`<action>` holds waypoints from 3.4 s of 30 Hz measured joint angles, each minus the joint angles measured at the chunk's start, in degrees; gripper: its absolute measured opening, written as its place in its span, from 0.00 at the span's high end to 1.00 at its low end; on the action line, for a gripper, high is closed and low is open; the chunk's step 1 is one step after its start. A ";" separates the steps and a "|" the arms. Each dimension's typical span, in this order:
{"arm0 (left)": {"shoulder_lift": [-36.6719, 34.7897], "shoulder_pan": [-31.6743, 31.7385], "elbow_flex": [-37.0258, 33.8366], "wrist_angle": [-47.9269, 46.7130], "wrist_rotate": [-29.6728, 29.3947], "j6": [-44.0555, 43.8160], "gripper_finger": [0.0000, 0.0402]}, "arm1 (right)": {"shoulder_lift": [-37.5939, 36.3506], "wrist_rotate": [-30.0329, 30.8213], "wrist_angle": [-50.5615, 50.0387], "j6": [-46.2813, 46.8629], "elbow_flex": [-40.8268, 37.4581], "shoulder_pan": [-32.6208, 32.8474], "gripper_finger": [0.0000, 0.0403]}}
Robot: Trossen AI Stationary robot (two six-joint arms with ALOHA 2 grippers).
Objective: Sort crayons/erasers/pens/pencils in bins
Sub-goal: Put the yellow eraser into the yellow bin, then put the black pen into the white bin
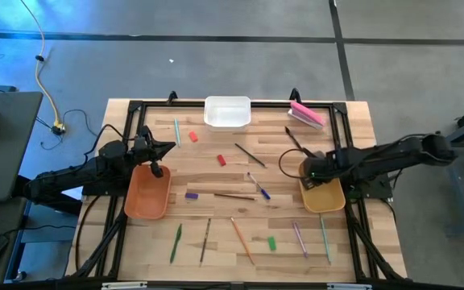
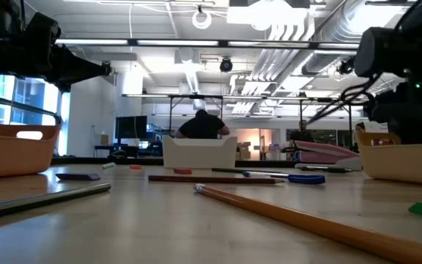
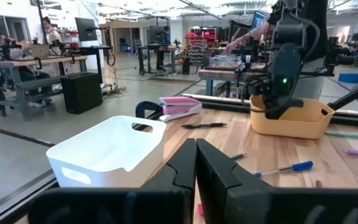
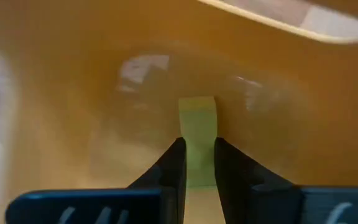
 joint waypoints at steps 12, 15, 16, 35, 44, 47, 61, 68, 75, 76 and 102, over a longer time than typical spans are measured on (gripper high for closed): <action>0.00 0.01 0.00 -0.12 -0.11 1.05 1.00 | -0.11 -1.26 -4.31 -1.81 2.38 -0.02 0.69; 0.00 0.01 0.00 -0.17 -0.11 1.09 1.00 | -0.07 -2.15 -6.98 -4.49 5.11 0.00 0.65; 0.00 0.01 0.00 -0.26 -0.11 1.10 1.00 | -0.06 -2.15 -7.99 -5.37 6.35 0.00 0.65; -0.01 0.01 0.00 -0.35 -0.07 -0.26 1.00 | -0.07 -0.55 14.33 -39.32 18.44 -7.67 0.98; 0.01 -0.01 0.00 0.09 0.33 -6.15 1.00 | 0.39 -7.25 27.98 -43.85 10.07 -20.23 0.99; 0.93 0.01 0.00 1.06 0.25 -8.55 1.00 | 0.39 -7.16 24.37 -44.95 11.47 -23.79 0.97; 16.13 -0.01 0.00 10.70 0.74 -15.78 1.00 | 12.87 -5.30 18.08 -50.11 12.17 -35.18 0.71; 21.92 -0.01 0.00 14.97 0.76 -18.08 1.00 | 18.57 -2.37 18.45 -50.79 12.17 -37.33 0.69; 24.50 0.00 0.00 16.46 0.78 -19.07 1.00 | 18.69 -2.34 19.14 -51.56 12.17 -37.73 0.69; 24.64 0.00 0.00 16.46 0.78 -19.09 1.00 | 18.69 -2.35 19.13 -51.57 12.17 -37.70 0.69; 25.00 0.01 0.00 16.48 0.11 -19.73 1.00 | 21.89 -1.28 19.72 -49.61 12.17 -38.45 0.69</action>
